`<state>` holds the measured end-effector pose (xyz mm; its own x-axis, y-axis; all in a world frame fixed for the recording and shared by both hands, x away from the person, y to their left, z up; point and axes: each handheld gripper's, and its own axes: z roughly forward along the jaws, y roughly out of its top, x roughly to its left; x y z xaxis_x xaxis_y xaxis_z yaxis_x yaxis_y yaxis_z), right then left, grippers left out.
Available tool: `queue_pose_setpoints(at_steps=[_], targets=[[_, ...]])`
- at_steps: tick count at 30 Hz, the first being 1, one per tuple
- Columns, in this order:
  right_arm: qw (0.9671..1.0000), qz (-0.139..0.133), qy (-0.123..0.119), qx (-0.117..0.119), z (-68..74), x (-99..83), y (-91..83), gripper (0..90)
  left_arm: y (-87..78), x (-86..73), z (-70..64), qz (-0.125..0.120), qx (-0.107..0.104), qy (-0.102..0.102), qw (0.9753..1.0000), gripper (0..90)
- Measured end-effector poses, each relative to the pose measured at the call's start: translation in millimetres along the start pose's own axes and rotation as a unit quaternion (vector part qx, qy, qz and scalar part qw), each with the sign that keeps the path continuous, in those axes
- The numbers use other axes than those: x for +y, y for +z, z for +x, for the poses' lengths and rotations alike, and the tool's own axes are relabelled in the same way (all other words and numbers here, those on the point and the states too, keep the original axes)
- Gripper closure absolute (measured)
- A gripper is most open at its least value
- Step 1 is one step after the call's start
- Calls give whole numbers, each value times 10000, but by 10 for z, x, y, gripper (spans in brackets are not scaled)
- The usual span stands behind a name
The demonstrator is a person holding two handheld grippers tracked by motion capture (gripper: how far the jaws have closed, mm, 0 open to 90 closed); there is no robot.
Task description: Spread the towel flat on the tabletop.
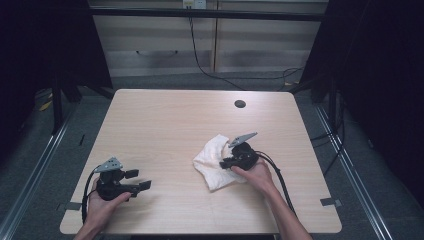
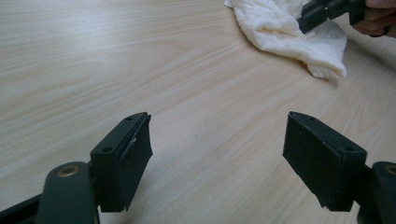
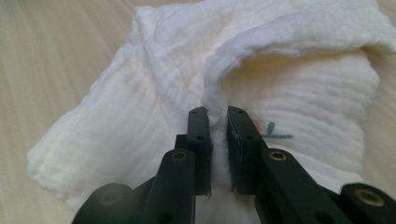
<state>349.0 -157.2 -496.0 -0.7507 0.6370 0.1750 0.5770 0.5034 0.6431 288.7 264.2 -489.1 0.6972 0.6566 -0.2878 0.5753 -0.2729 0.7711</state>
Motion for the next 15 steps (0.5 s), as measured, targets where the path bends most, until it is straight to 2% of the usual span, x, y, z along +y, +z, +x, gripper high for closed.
queue_pose_setpoints(at_steps=[4,6,14,15], targets=[[9998,-214,20,47,106,-67,15,808,0,2,-8,-64,-36,-38,10000,233],[9997,-229,25,68,130,-81,12,808,1,2,-10,-49,-28,-19,10000,233],[9989,-310,-194,297,503,-143,63,807,33,7,-23,40,-9,18,10000,233],[9988,-311,-149,345,534,-143,75,806,37,7,-28,38,-19,30,10000,233]])
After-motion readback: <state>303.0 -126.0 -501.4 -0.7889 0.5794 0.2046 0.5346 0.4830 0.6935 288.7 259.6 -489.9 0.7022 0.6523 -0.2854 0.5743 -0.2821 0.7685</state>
